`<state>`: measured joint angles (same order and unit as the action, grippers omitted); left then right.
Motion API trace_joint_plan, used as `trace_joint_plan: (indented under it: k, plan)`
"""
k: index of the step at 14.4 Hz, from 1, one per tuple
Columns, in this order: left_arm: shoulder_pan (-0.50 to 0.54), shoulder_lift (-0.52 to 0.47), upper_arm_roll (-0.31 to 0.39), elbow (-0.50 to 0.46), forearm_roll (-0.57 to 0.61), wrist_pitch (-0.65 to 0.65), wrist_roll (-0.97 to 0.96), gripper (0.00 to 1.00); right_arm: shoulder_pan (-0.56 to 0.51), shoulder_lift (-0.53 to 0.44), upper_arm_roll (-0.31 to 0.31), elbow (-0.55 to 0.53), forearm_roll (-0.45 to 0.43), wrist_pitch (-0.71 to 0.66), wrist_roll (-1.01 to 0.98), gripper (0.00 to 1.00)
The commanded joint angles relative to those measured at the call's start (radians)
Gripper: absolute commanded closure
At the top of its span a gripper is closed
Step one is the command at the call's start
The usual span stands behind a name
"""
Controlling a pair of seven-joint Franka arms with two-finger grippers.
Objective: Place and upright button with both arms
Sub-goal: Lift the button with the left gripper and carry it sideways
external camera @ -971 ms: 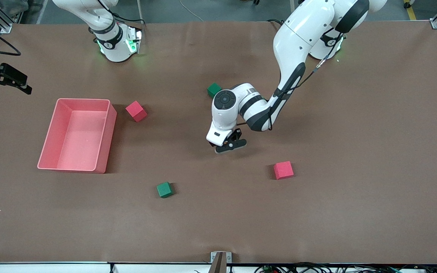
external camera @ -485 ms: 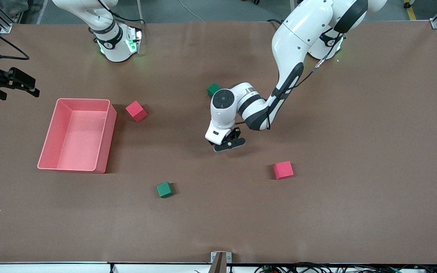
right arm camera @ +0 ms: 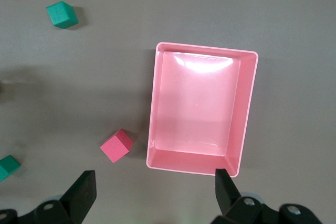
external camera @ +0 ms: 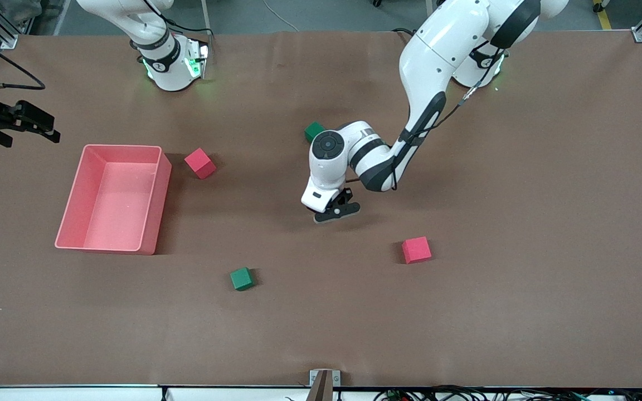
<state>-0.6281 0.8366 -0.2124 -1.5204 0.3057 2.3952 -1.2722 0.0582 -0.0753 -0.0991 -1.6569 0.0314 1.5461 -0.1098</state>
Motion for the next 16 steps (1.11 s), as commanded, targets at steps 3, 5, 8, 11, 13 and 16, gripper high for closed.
trace_joint_plan:
  k: [3,5,8,11,13,16]
  plan:
    - [0.013,-0.040,0.002,0.000,0.021,-0.106,-0.145,1.00,0.002,0.014,0.001,0.017,-0.002,-0.003,-0.013,0.00]
    - [0.048,-0.091,0.002,-0.001,0.021,-0.201,-0.193,1.00,0.002,0.014,0.001,0.017,-0.002,-0.004,-0.013,0.00]
    - [0.080,-0.154,0.001,-0.004,0.013,-0.326,-0.196,1.00,0.003,0.014,0.001,0.017,-0.007,-0.014,-0.014,0.00]
    - [0.128,-0.201,-0.001,-0.023,0.012,-0.396,-0.233,1.00,0.003,0.017,0.001,0.016,-0.005,-0.012,-0.013,0.00]
    - [0.165,-0.261,0.001,-0.078,0.012,-0.410,-0.248,1.00,0.012,0.017,0.001,0.014,-0.004,-0.008,-0.013,0.00]
    - [0.232,-0.370,0.001,-0.185,0.013,-0.430,-0.271,1.00,0.020,0.019,0.001,0.014,-0.002,-0.006,-0.010,0.00]
